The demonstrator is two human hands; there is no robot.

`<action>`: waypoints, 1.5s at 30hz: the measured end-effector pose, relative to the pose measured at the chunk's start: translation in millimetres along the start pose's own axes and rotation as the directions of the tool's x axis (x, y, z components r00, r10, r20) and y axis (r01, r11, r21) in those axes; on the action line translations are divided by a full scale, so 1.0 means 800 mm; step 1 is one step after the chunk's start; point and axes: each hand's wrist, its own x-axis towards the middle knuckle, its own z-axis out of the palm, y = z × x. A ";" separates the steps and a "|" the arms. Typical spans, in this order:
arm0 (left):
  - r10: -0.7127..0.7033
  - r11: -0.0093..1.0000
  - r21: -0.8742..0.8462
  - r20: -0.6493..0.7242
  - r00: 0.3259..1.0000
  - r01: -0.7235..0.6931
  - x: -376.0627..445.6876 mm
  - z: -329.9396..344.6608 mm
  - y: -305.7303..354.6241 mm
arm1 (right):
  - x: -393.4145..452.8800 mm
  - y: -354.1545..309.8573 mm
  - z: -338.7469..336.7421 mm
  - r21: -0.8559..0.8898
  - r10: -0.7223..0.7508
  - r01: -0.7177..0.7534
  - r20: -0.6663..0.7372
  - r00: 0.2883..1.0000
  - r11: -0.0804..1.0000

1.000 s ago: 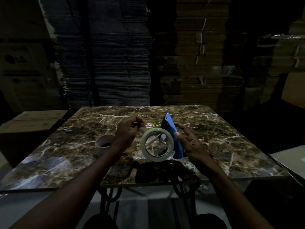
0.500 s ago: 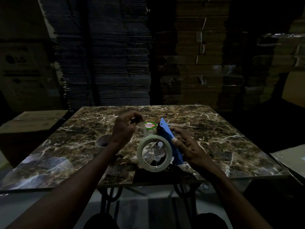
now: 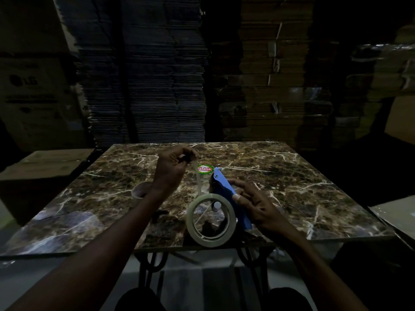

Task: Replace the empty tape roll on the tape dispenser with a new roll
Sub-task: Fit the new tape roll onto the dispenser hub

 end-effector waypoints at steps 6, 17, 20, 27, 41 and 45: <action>0.028 0.999 -0.018 0.029 0.999 -0.028 0.006 -0.005 0.006 | 0.001 -0.021 -0.004 -0.021 -0.043 0.043 0.009 0.999 0.999; 0.132 0.984 -0.133 0.096 0.987 -0.119 0.004 -0.004 0.028 | 0.003 -0.050 0.000 -0.312 -0.125 0.140 0.066 0.990 0.940; 0.165 0.972 -0.185 0.109 0.980 -0.143 0.006 -0.007 0.032 | 0.004 -0.057 0.001 -0.396 -0.143 0.161 0.075 0.987 0.904; 0.167 0.976 -0.158 0.125 0.978 -0.147 0.011 -0.013 0.039 | 0.004 -0.069 -0.003 -0.556 -0.181 0.199 0.087 0.980 0.807; 0.290 0.949 0.013 0.365 0.885 -0.316 0.029 -0.027 0.058 | 0.007 -0.086 -0.008 -0.687 -0.183 0.213 0.118 0.976 0.695; 0.259 0.944 0.059 0.478 0.840 -0.325 0.034 -0.030 0.072 | 0.005 -0.090 -0.008 -0.688 -0.202 0.218 0.105 0.974 0.692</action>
